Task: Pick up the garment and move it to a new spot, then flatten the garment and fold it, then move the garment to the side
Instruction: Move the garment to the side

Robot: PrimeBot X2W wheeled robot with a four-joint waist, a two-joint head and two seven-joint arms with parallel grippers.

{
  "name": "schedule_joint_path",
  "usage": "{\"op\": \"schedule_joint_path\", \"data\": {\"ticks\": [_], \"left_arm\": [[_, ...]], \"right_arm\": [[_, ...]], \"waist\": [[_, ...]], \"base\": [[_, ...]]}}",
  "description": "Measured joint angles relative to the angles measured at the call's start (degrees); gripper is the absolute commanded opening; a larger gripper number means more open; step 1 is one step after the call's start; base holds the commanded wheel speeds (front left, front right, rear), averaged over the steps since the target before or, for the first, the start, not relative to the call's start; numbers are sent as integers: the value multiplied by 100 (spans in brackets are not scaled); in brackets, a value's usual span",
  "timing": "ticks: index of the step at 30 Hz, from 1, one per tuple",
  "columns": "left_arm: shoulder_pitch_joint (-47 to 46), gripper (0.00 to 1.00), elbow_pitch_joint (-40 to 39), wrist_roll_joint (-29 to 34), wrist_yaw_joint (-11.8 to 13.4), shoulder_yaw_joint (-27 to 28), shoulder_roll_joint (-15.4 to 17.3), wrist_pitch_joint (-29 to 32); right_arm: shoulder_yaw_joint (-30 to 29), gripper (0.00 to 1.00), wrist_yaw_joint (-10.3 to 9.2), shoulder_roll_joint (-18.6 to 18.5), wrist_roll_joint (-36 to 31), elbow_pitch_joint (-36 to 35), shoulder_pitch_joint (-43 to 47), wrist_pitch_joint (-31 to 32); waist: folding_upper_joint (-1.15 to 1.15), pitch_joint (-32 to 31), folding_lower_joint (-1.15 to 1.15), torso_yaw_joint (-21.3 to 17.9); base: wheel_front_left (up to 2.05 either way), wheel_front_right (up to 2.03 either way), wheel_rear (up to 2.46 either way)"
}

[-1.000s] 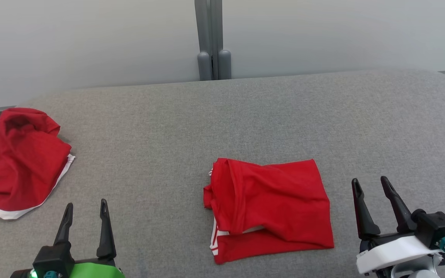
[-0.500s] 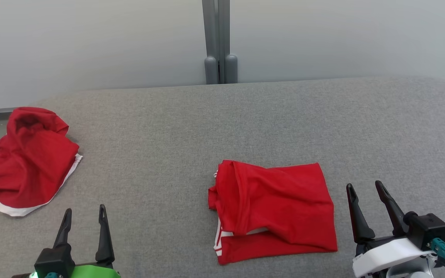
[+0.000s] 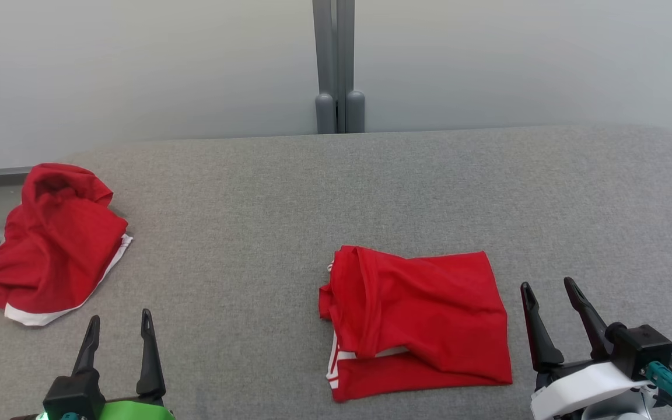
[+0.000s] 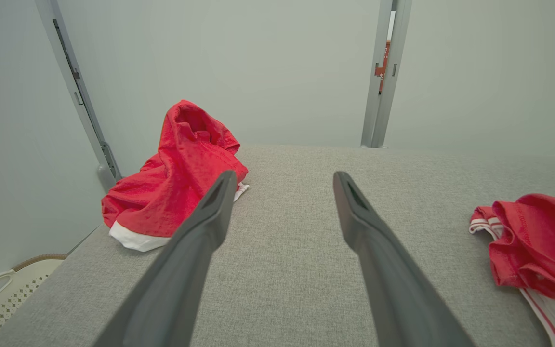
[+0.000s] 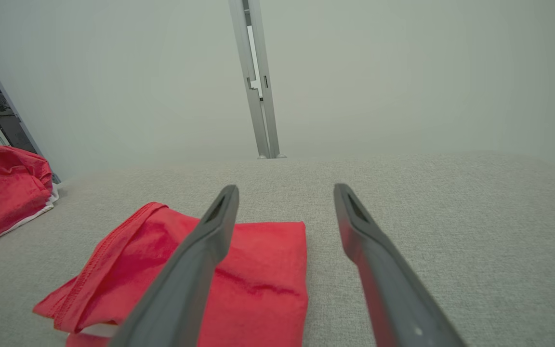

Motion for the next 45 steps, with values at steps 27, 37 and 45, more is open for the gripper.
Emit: {"op": "schedule_joint_path", "data": {"ticks": [27, 37, 45], "left_arm": [[58, 100, -20, -5, -5, -4, 3, -1], [58, 100, 2, -8, -7, -22, 2, -1], [58, 100, -3, -23, -5, -48, 0, 0]], "right_arm": [[31, 100, 0, 0, -11, 99, -25, 0], [29, 100, 0, -2, -1, 148, -27, 0], [240, 100, 0, -130, 8, 267, -403, 0]], "waist": [[0, -10, 0, -47], [0, 1, 0, -34], [0, 56, 0, -48]], "base": [[0, 0, 0], [0, 0, 0], [0, 0, 0]]}}
